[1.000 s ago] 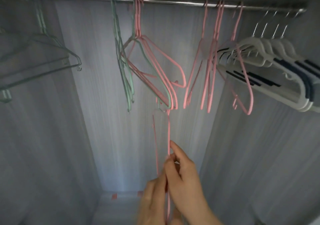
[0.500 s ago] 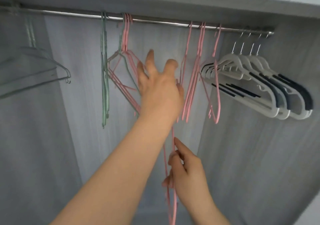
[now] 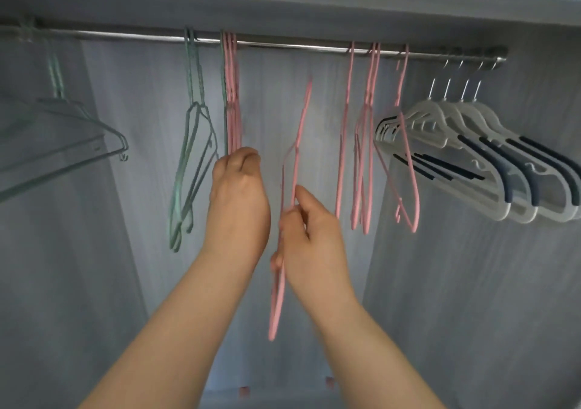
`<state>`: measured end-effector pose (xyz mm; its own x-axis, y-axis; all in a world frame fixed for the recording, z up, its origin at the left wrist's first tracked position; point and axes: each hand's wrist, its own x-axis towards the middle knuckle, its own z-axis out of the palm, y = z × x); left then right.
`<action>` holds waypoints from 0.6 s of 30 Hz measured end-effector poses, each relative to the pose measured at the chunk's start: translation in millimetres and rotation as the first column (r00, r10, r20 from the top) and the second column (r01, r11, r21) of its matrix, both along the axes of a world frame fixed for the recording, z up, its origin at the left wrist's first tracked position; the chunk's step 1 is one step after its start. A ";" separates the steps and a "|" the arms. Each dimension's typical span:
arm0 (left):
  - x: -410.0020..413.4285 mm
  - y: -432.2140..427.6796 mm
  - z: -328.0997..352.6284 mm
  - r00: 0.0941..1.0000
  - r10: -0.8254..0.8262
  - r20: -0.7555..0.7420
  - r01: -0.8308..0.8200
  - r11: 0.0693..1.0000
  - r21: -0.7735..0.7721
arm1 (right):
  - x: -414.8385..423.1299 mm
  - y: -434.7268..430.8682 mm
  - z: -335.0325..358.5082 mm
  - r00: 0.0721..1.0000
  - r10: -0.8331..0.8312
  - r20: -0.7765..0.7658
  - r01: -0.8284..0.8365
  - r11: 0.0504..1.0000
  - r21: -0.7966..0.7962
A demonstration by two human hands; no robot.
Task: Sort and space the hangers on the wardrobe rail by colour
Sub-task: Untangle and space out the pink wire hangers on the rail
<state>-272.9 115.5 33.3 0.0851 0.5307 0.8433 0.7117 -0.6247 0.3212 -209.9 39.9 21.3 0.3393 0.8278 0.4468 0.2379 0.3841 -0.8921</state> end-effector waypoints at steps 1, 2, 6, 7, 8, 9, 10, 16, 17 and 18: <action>-3.3 1.2 0.3 1.000 0.007 -0.023 -0.007 1.000 0.008 | -0.5 8.8 11.3 0.999 -0.034 0.024 0.033 0.998 0.044; -7.0 3.3 0.5 0.999 0.013 -0.043 -0.012 1.000 0.009 | -0.2 17.9 23.1 0.997 -0.071 0.037 0.067 0.995 0.079; -24.1 9.8 -0.4 0.991 0.033 -0.130 -0.034 0.999 -0.005 | -1.5 44.1 62.5 0.992 -0.118 0.033 0.112 0.984 0.142; -27.3 12.1 -0.6 0.988 0.029 -0.150 -0.030 1.000 -0.005 | -4.0 46.1 66.8 0.991 -0.121 0.053 0.112 0.984 0.140; -30.4 12.7 0.0 0.985 0.033 -0.168 -0.034 0.999 -0.004 | -5.9 46.4 69.0 0.990 -0.122 0.076 0.110 0.984 0.138; -33.2 13.1 0.4 0.982 0.052 -0.180 -0.051 0.999 0.006 | -6.9 46.4 68.1 0.986 -0.130 0.105 0.115 0.984 0.136; -35.6 13.6 0.9 0.982 0.076 -0.175 -0.072 0.997 0.026 | -6.3 46.0 65.8 0.979 -0.150 0.136 0.132 0.982 0.137; -46.1 15.0 -3.1 0.990 -0.024 -0.140 0.028 0.999 0.029 | 8.7 32.8 49.2 0.956 -0.189 0.223 0.165 0.978 0.125; -47.8 15.8 -4.0 0.991 -0.064 -0.117 0.066 0.998 0.015 | 9.2 29.5 47.7 0.955 -0.183 0.233 0.161 0.981 0.111; -49.7 14.7 -4.0 0.990 -0.111 -0.089 0.112 0.994 0.006 | 8.8 26.3 47.5 0.959 -0.166 0.229 0.148 0.985 0.094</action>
